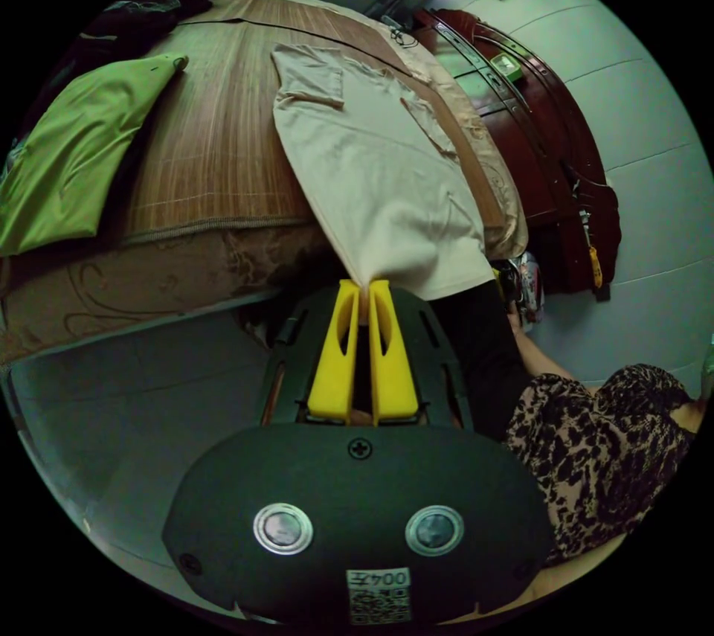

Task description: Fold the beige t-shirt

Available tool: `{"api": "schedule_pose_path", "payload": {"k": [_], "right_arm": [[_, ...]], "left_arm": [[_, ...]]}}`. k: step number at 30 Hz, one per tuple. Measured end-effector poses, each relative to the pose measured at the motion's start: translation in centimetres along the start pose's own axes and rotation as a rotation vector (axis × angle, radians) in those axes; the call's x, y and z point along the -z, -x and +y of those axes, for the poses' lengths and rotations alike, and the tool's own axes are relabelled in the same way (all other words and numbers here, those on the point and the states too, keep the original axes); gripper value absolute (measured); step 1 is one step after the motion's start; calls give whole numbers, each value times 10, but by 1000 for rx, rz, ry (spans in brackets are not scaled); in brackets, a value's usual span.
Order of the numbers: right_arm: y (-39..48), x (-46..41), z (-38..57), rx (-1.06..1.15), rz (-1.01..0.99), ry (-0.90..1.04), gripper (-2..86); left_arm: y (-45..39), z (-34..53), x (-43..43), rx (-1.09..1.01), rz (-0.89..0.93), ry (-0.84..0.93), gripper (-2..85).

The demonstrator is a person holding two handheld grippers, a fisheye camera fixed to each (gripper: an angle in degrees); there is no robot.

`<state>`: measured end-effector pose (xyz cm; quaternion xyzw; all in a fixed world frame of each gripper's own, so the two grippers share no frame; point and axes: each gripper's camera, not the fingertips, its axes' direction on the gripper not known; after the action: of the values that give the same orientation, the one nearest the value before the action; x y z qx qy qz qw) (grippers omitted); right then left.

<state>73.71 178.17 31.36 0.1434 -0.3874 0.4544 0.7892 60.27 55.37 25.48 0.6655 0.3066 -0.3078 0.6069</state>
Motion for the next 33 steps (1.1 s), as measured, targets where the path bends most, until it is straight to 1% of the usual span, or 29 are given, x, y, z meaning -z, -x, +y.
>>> {"api": "schedule_pose_path", "payload": {"k": [4, 6, 11, 15, 19, 26, 33], "right_arm": [[-5, 2, -3, 51, -37, 1, 159], [-6, 0, -4, 68, -72, 20, 141], [2, 5, 2, 93, -48, 26, 54], [20, 22, 6, 121, -29, 2, 37], [71, 37, 5, 193, 51, -34, 30], [159, 30, 9, 302, 171, -46, 27], [207, 20, 27, 371, 212, -36, 26]], "left_arm": [[9, -12, -6, 25, 15, -5, 25], [13, -17, -10, 32, 16, 0, 24], [27, -27, -18, 52, 20, -1, 25], [44, -35, -24, 70, 31, -9, 26], [55, -41, -28, 74, 40, -4, 27], [69, -45, -24, 50, 94, -46, 29], [83, -28, -10, 28, 149, -92, 29]]}}
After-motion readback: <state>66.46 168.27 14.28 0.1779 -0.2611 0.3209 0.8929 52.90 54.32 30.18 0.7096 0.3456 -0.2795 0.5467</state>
